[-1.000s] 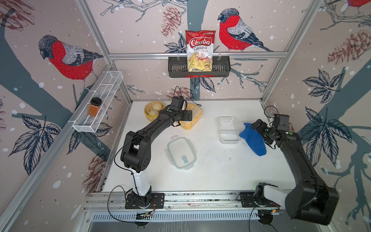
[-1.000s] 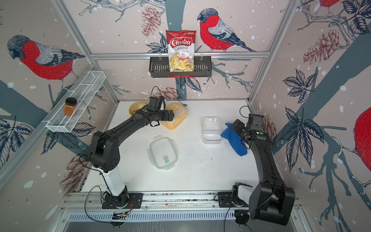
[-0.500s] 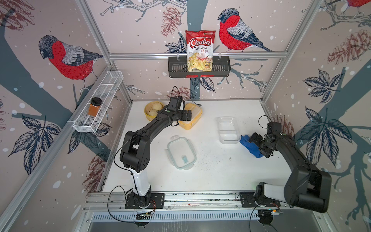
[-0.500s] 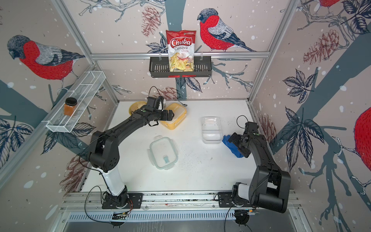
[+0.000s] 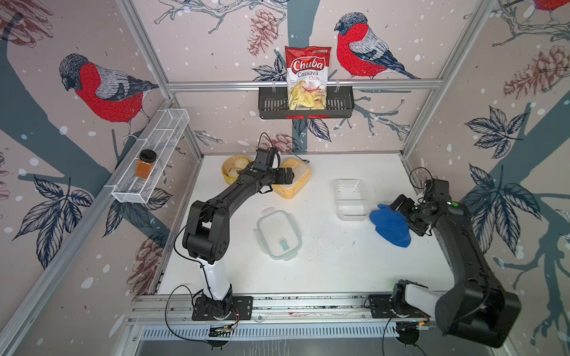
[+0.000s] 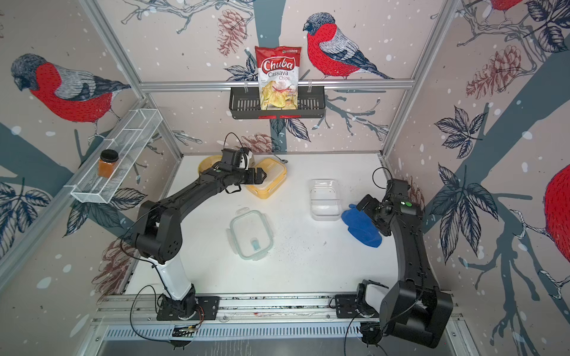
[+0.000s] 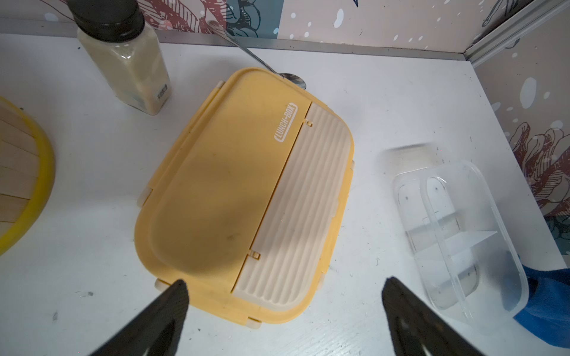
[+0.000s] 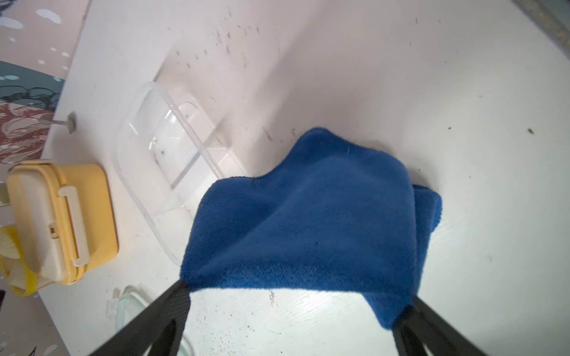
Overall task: Wipe the insides of the lunch boxes
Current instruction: Place the lunch box at the center of the board.
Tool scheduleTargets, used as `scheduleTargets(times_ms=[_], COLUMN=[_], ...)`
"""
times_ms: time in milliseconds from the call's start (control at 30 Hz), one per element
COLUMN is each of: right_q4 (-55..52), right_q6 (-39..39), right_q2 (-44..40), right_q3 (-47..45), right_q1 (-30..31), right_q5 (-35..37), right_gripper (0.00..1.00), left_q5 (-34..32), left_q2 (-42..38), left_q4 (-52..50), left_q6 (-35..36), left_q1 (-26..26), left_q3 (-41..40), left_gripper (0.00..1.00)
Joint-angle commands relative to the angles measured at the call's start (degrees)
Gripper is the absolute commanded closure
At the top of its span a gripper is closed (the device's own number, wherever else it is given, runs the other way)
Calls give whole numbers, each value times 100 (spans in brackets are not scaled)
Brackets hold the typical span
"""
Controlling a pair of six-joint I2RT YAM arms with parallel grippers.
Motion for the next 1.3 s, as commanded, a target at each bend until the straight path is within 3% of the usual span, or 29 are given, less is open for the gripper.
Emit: scheduleTargets(times_ms=[0, 233, 367, 500, 600, 733, 933, 1267], right_q4=[-418, -219, -38, 71, 46, 25, 75, 58], right_q6=[-188, -233, -174, -117, -104, -82, -37, -6], right_q2=[87, 78, 3, -113, -192, -240, -325, -429], right_q3=[150, 480, 336, 228, 301, 389, 281, 325], right_q1=[4, 28, 49, 91, 92, 92, 98, 94], right_q5=[-155, -264, -498, -817, -846, -995, -1197, -1486], right_gripper=[0, 0, 0, 0, 0, 0, 0, 0], left_q5=[251, 1059, 889, 1281, 1234, 1740, 1565, 1753], left_q2=[28, -169, -583, -786, -559, 206, 907, 1767], left_q4=[205, 504, 757, 1972, 2637, 3150, 3843, 3797], left_q6=[21, 121, 702, 753, 652, 118, -131, -260], left_q1=[34, -262, -1146, -2185, -2700, -2811, -3174, -3309], left_q3=[10, -205, -620, -1247, -1266, -749, -137, 946], left_gripper=[2, 2, 2, 3, 3, 3, 3, 8])
